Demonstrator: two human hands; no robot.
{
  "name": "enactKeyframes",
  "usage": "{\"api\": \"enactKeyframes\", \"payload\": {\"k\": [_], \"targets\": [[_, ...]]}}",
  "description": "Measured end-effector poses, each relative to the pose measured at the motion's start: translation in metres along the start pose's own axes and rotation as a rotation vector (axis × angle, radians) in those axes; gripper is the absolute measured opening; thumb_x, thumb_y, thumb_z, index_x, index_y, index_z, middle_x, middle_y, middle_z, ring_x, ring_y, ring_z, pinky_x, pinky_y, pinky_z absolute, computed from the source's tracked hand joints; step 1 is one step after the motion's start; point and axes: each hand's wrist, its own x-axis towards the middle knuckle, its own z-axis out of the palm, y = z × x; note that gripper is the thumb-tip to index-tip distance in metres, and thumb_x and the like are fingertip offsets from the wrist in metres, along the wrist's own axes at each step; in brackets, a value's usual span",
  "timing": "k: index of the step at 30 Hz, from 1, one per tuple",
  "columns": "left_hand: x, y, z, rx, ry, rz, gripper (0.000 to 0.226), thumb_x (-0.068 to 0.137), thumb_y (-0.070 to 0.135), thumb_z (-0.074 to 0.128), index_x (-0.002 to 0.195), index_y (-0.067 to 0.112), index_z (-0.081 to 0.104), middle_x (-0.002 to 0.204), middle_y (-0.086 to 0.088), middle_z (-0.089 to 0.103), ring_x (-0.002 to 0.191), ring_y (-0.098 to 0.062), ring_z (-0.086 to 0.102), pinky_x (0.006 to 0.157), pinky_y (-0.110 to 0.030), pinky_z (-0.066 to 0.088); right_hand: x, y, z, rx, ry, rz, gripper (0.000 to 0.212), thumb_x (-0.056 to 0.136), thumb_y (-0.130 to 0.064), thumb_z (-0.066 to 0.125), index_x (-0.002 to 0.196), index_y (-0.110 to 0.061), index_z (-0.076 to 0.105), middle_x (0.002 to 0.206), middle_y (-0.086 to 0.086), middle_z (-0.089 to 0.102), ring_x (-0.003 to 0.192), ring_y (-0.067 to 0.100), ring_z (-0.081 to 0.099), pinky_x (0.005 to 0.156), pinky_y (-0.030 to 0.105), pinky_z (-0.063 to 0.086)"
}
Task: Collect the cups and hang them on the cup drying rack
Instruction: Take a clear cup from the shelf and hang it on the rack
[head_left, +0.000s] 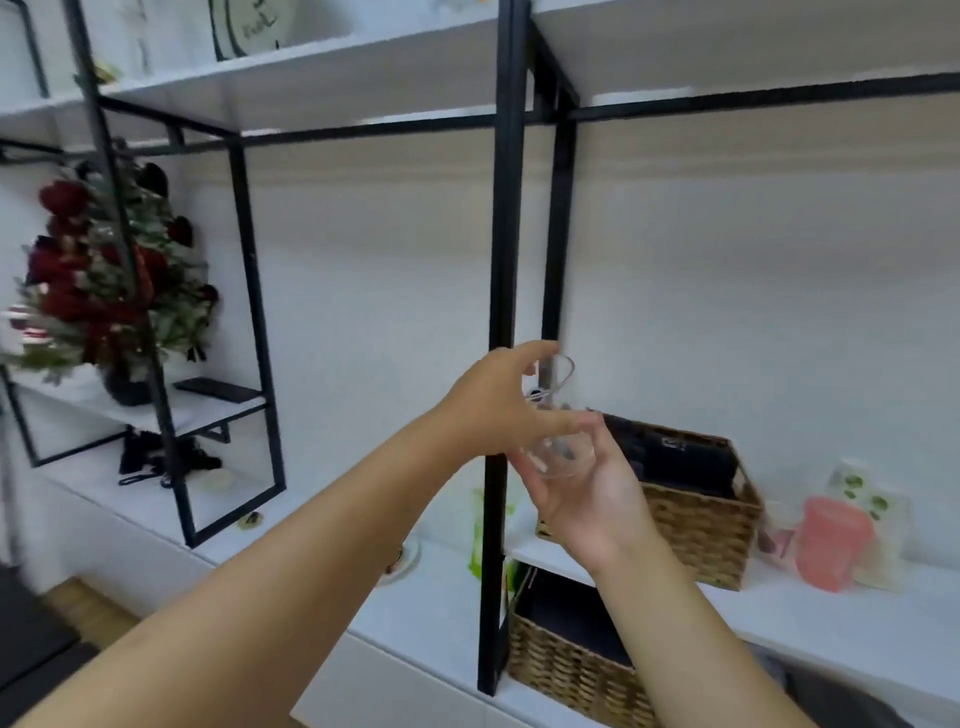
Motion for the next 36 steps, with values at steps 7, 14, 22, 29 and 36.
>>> {"api": "enactKeyframes", "payload": {"k": [7, 14, 22, 29, 36], "targets": [[-0.035, -0.104, -0.079, -0.137, 0.05, -0.115, 0.089, 0.067, 0.072, 0.077, 0.145, 0.053, 0.04, 0.143, 0.018, 0.047, 0.107, -0.003, 0.066, 0.081, -0.023, 0.057, 0.056, 0.107, 0.04, -0.016, 0.009, 0.074, 0.055, 0.1, -0.048, 0.066, 0.143, -0.013, 0.063, 0.144, 0.022, 0.063, 0.13, 0.037, 0.064, 0.111, 0.047, 0.05], [-0.032, -0.212, -0.133, -0.2, 0.254, -0.278, 0.069, 0.086, 0.08, 0.039, 0.141, 0.04, 0.052, 0.137, 0.017, 0.057, 0.108, -0.001, 0.066, 0.104, -0.038, 0.047, 0.151, 0.165, 0.034, 0.022, 0.01, 0.226, 0.062, 0.086, -0.047, 0.081, 0.138, -0.017, 0.066, 0.143, 0.028, 0.055, 0.117, 0.045, 0.069, 0.091, 0.047, 0.062], [0.004, -0.322, -0.15, 0.037, 0.406, -0.388, 0.027, 0.102, 0.019, 0.058, 0.126, 0.022, 0.07, 0.113, 0.014, 0.072, 0.099, 0.005, 0.068, 0.085, -0.013, 0.052, 0.269, 0.193, 0.015, 0.055, 0.011, 0.322, 0.055, 0.089, -0.046, 0.077, 0.135, -0.017, 0.067, 0.142, 0.026, 0.055, 0.107, 0.043, 0.074, 0.081, 0.043, 0.065], [0.044, -0.395, -0.153, 0.093, 0.411, -0.456, 0.028, 0.1, 0.027, 0.062, 0.127, 0.023, 0.07, 0.121, 0.013, 0.071, 0.107, 0.002, 0.065, 0.096, -0.025, 0.052, 0.351, 0.211, 0.005, 0.058, 0.018, 0.349, 0.056, 0.091, -0.047, 0.074, 0.137, -0.017, 0.064, 0.14, 0.026, 0.057, 0.103, 0.043, 0.075, 0.079, 0.043, 0.065], [0.098, -0.465, -0.165, 0.075, 0.376, -0.424, 0.027, 0.101, 0.034, 0.058, 0.124, 0.027, 0.07, 0.114, 0.019, 0.07, 0.102, 0.003, 0.064, 0.089, -0.019, 0.049, 0.419, 0.24, 0.005, 0.029, 0.088, 0.288, 0.057, 0.089, -0.043, 0.079, 0.136, -0.015, 0.064, 0.14, 0.028, 0.057, 0.102, 0.042, 0.076, 0.079, 0.044, 0.065]]}}
